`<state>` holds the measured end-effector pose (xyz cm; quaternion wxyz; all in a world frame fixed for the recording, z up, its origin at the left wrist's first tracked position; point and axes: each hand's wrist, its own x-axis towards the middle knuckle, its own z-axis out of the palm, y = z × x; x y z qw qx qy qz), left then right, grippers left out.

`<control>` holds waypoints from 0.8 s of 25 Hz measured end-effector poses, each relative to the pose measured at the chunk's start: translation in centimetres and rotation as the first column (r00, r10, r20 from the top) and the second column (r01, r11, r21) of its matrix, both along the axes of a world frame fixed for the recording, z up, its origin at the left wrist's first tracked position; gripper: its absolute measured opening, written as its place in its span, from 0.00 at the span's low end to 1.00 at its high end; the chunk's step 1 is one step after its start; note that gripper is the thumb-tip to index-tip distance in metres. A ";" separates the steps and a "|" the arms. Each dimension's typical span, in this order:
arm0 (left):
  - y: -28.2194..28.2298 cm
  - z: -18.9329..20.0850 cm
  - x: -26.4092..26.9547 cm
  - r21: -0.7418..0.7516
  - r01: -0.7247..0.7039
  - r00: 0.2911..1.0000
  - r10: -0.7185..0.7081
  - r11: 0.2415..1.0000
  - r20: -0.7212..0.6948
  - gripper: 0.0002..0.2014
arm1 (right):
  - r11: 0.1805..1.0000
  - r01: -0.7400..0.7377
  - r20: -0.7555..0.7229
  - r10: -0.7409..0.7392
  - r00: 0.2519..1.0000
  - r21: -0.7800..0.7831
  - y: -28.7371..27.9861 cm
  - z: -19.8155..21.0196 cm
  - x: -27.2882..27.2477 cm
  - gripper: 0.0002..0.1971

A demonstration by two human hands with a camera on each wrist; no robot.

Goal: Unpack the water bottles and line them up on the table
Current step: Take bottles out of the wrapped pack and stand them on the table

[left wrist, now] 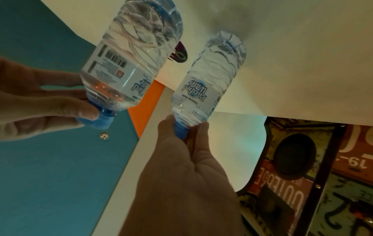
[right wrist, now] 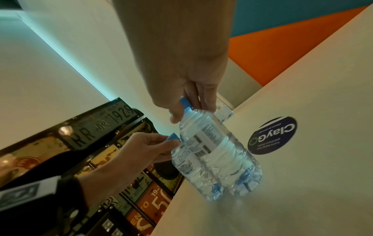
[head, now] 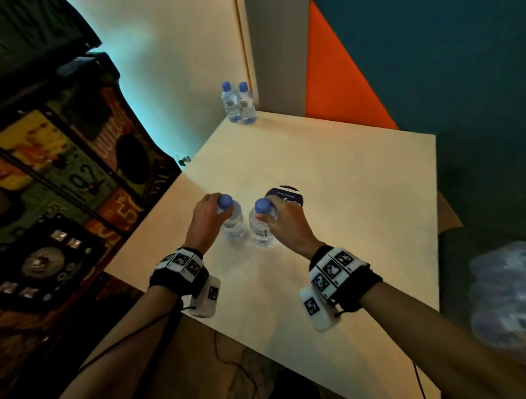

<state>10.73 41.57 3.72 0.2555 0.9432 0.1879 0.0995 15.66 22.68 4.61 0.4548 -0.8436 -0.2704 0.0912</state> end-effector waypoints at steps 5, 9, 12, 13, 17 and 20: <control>4.0 -1.6 3.0 -0.001 -0.002 0.999 0.002 1.000 -0.033 0.12 | 0.999 -0.012 -0.018 0.011 1.000 -0.047 5.1 -0.7 2.5 0.15; 4.7 -2.0 3.0 0.021 -0.027 0.999 0.028 0.999 -0.036 0.14 | 0.993 -0.031 -0.036 0.026 0.999 -0.118 5.9 -2.1 3.0 0.16; 4.7 -2.2 2.8 0.021 -0.014 0.999 0.014 1.000 -0.033 0.16 | 0.990 -0.035 -0.028 0.032 0.999 -0.140 5.8 -3.0 2.7 0.16; 4.6 -2.2 2.8 0.020 -0.016 0.999 0.016 1.000 -0.031 0.17 | 0.990 -0.037 -0.022 0.035 0.999 -0.139 5.8 -3.1 2.7 0.17; 4.5 -2.1 2.7 0.021 -0.011 0.999 0.012 1.000 -0.031 0.16 | 0.988 -0.042 -0.020 0.040 0.999 -0.148 5.7 -3.0 2.6 0.18; 4.2 -1.9 2.6 -0.005 -0.031 0.999 0.031 1.000 -0.044 0.18 | 0.983 -0.065 -0.042 0.059 0.997 -0.173 5.3 -2.8 2.3 0.21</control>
